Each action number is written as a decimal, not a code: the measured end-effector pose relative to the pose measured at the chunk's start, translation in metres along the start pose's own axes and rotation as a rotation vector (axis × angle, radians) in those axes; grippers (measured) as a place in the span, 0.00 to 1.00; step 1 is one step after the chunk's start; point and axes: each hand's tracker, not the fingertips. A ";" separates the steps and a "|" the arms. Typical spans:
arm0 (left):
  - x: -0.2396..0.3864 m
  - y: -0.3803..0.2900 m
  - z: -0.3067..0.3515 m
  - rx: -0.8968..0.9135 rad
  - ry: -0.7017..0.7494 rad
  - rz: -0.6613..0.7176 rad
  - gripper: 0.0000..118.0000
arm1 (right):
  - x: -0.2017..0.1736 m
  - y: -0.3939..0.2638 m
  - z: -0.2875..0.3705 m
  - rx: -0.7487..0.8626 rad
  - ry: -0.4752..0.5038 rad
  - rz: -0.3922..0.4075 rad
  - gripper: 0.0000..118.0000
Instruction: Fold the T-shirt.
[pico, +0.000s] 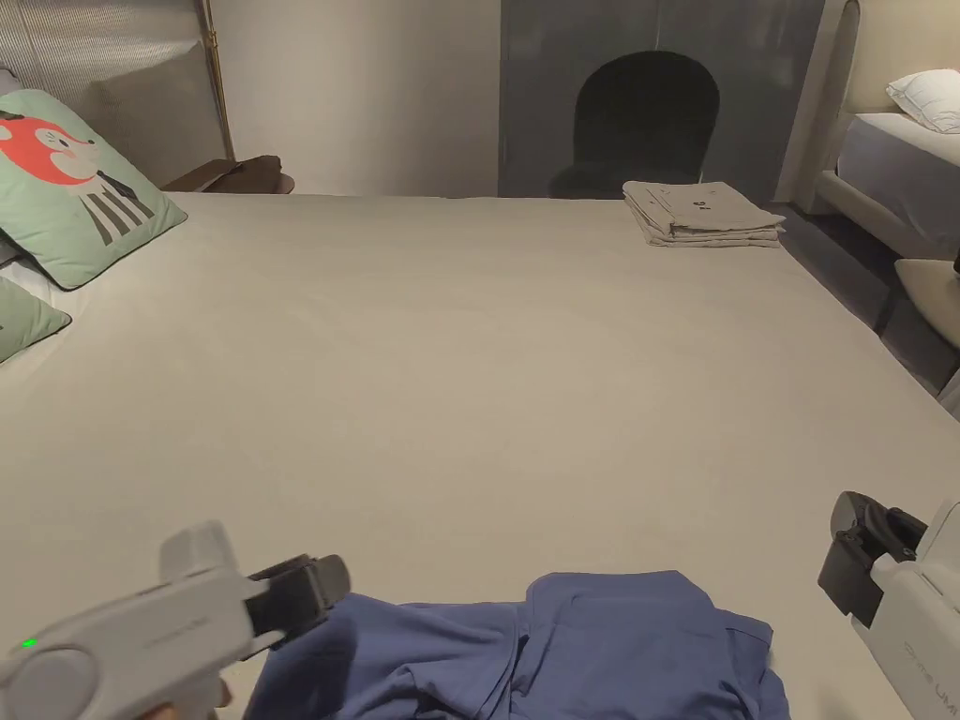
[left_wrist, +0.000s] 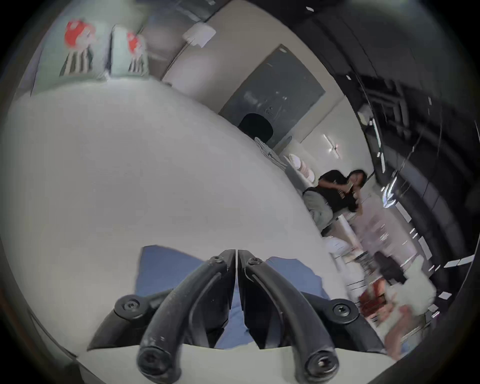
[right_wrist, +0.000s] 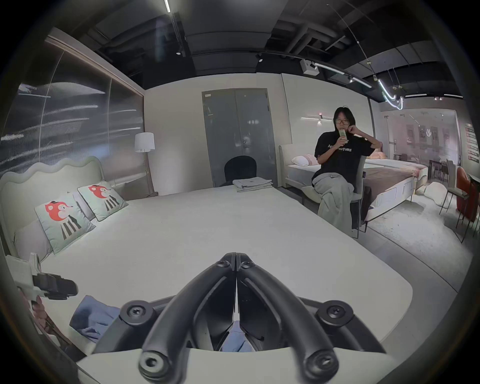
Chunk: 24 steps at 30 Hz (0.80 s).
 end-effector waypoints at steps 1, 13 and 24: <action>-0.012 0.006 0.006 -0.029 -0.021 0.038 0.14 | -0.002 -0.001 -0.001 -0.005 0.005 0.001 0.00; -0.091 -0.005 -0.007 -0.203 -0.157 0.387 0.93 | -0.026 -0.001 -0.002 -0.022 0.027 0.036 0.00; -0.086 -0.006 -0.009 -0.183 -0.013 0.357 0.07 | -0.027 0.003 -0.004 -0.024 0.016 0.051 0.00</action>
